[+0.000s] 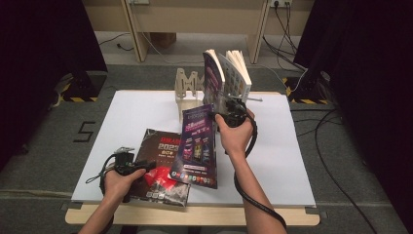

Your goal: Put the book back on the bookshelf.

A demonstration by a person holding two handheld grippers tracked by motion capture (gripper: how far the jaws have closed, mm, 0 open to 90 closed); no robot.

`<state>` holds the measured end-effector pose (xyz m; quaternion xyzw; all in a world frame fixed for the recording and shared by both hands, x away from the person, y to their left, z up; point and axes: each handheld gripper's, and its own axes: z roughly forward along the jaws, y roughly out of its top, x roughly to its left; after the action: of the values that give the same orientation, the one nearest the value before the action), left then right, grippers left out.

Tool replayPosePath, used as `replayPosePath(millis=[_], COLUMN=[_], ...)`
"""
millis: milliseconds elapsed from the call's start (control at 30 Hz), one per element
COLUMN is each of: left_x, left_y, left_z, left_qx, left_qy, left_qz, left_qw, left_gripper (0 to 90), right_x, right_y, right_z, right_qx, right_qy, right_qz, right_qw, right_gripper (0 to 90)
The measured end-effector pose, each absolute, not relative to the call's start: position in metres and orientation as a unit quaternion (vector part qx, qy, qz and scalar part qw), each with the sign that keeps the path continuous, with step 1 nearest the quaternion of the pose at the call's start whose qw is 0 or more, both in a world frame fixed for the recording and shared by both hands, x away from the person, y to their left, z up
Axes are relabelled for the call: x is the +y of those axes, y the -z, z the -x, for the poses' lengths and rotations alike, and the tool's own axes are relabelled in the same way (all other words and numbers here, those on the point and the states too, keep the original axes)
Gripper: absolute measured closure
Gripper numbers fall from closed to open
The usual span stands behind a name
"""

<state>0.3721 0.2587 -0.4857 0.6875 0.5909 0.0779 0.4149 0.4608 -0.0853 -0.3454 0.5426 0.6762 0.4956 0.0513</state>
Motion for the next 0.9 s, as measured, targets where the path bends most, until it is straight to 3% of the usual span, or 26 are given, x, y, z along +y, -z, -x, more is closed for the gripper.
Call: replayPosePath(millis=[900], left_x=[0.259], left_y=[0.487], left_z=[-0.371], left_qx=[0.591], left_qy=[-0.076], left_qz=[-0.686], left_qw=[0.418], left_gripper=[48.4], right_x=[-0.086], right_y=[0.333], right_z=[-0.463], right_qx=[0.67], right_qy=[-0.506], right_qz=[-0.538], right_qw=[0.074], right_gripper=[84.5])
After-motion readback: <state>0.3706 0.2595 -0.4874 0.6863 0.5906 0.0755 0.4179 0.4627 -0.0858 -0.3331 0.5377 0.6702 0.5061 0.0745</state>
